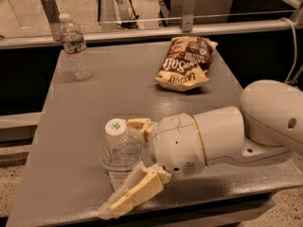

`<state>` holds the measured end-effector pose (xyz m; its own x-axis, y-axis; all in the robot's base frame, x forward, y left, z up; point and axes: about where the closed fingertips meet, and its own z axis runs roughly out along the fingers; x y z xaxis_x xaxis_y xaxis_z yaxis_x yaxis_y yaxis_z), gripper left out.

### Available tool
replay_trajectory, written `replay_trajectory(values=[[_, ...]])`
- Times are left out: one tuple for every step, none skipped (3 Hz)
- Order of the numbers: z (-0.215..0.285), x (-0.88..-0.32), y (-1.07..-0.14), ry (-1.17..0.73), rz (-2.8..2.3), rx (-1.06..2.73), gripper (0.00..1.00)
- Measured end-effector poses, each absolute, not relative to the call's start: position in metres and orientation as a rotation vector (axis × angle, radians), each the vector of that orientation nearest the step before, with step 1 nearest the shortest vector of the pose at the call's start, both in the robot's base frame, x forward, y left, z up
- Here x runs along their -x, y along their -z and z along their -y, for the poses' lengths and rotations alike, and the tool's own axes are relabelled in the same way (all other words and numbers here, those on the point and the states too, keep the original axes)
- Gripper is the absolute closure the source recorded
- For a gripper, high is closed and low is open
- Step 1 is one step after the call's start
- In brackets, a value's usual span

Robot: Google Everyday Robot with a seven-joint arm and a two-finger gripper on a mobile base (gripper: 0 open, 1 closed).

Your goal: Move blue plastic bottle near brown chip bag

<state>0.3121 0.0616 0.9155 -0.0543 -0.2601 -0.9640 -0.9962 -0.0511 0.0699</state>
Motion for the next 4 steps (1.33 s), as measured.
replay_trajectory(values=[[-0.064,-0.312,-0.913,-1.173,-1.424,1.398,0.39],[-0.062,-0.313,-0.912,-1.169,-1.431,1.379,0.63],[-0.053,-0.318,-0.914,-1.158,-1.432,1.355,0.86],[-0.035,-0.331,-0.925,-1.111,-1.419,1.346,1.00]])
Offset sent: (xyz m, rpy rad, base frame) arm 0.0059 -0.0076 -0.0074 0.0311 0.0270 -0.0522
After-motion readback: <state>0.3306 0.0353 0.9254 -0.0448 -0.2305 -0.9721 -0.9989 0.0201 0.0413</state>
